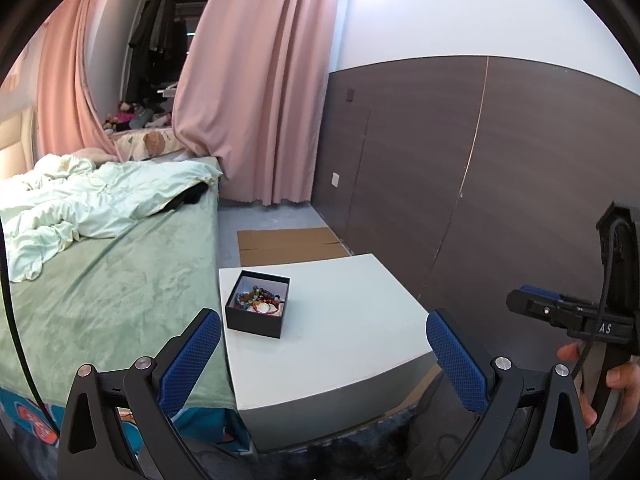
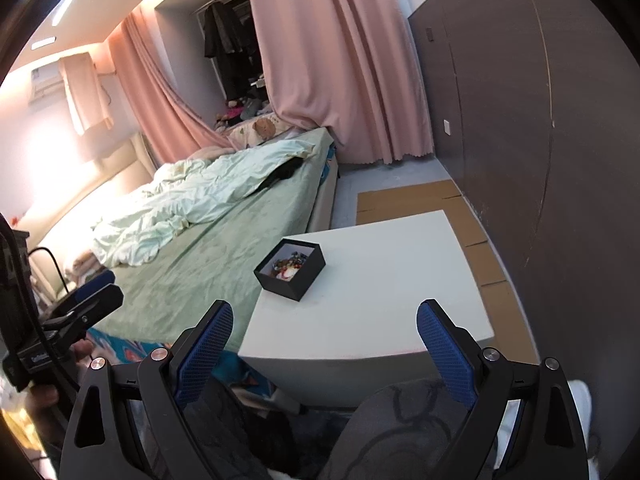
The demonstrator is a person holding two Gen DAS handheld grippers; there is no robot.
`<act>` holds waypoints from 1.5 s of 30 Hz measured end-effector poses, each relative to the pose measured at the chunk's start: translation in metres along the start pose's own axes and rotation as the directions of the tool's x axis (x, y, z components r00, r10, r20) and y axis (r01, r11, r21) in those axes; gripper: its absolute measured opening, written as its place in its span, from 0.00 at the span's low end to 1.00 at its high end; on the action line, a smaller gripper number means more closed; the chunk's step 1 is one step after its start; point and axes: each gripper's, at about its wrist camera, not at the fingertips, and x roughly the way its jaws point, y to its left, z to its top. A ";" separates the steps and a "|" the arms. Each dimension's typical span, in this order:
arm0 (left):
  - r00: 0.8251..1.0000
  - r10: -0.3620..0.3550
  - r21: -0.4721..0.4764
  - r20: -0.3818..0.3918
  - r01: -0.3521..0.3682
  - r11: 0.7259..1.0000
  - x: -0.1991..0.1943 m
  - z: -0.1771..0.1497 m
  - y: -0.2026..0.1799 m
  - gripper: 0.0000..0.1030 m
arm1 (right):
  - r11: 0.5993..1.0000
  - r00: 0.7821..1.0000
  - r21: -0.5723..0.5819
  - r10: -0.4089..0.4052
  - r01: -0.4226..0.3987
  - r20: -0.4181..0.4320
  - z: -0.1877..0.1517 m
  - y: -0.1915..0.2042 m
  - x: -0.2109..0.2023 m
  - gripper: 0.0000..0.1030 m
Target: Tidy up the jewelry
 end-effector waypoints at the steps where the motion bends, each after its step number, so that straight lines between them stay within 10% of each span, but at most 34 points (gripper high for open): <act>1: 1.000 0.009 0.006 0.001 -0.009 1.000 0.001 0.000 -0.001 1.00 | 1.000 1.000 0.001 0.000 0.000 -0.002 -0.003 0.000 -0.001 0.91; 45: 0.999 0.022 -0.022 -0.035 -0.023 0.999 0.001 -0.013 -0.001 1.00 | 0.998 1.000 0.052 -0.025 0.024 0.004 -0.017 -0.011 0.007 0.91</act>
